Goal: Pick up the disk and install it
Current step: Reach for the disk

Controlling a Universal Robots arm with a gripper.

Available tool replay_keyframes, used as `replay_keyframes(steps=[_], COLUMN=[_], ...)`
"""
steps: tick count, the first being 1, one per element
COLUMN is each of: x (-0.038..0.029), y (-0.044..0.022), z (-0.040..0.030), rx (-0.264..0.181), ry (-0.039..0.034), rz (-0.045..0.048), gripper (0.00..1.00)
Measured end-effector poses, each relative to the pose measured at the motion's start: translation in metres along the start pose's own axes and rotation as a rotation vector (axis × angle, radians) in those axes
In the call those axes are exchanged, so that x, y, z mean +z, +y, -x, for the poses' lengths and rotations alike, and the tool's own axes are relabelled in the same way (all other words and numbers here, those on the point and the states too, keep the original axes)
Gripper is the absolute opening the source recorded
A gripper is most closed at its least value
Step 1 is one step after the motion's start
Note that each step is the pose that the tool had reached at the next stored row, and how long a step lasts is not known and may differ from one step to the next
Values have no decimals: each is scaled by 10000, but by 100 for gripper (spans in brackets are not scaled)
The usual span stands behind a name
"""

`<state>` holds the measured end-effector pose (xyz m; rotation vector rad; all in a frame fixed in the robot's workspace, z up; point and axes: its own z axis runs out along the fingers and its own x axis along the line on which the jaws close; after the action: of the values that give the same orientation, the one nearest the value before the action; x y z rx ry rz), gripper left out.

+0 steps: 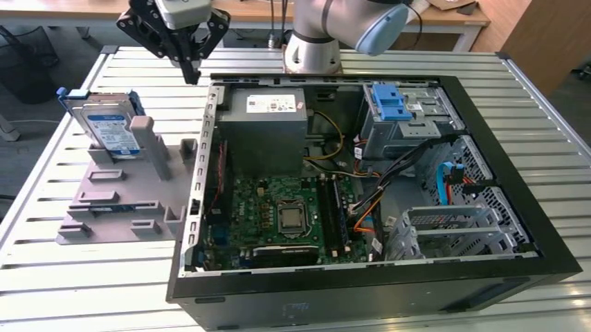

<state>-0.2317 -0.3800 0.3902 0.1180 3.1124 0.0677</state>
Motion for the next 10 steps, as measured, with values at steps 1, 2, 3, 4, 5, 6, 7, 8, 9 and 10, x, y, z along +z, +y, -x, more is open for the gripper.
replay_keyframes(steps=[1, 2, 3, 4, 5, 6, 7, 8, 9, 10], x=[0, 1, 3, 6, 11, 14, 17, 20, 22, 25], y=[9, 18, 28, 37, 45, 55, 65, 74, 83, 91], z=[-7, -9, -11, -11, -13, -16, -20, -24, -31, -43], rx=[0, 0, 0, 1, 2, 2, 4, 5, 6, 6], ry=[0, 1, 8, 22, 37, 55, 80, 109, 133, 150], rz=[0, -1, 0, -2, -3, -4, -6, -9, -10, -10], gripper=[11, 11, 11, 11, 11, 11, 11, 11, 11, 11])
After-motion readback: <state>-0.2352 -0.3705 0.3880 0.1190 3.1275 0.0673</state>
